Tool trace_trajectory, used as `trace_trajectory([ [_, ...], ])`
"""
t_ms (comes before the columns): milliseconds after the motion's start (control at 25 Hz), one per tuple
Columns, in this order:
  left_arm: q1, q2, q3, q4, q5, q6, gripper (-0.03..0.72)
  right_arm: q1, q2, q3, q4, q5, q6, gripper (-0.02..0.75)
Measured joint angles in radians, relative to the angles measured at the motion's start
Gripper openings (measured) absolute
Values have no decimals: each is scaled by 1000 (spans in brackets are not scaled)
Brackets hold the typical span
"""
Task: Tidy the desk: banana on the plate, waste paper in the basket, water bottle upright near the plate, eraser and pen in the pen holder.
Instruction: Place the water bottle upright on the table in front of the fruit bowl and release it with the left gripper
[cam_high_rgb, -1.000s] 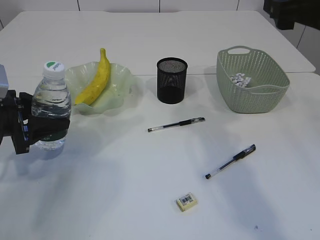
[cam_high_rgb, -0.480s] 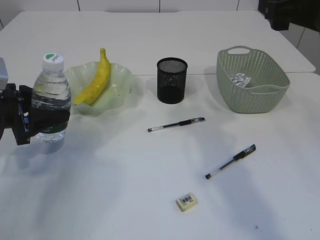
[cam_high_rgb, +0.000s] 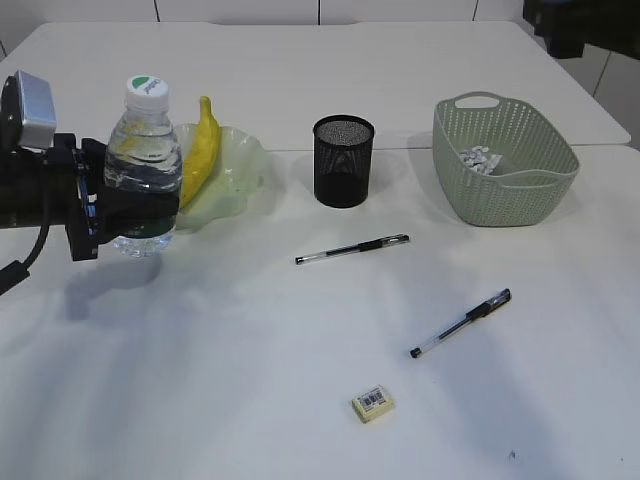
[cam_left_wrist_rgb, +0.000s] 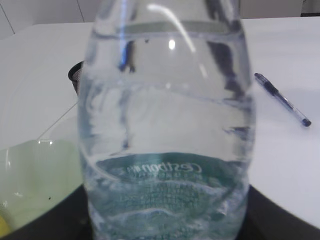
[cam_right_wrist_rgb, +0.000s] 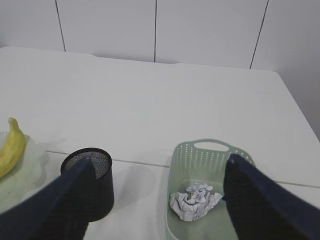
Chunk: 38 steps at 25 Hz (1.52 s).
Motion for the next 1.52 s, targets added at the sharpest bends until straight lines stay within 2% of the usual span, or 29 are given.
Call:
trace_trajectory([
  [400, -15, 135, -29, -2, -4, -29, 383, 0, 0, 0, 0, -6, -8, 587],
  [1040, -19, 199, -62, -8, -9, 23, 383, 0, 0, 0, 0, -7, -10, 586],
  [1520, -19, 246, -63, -10, -11, 5, 383, 0, 0, 0, 0, -7, -10, 586],
])
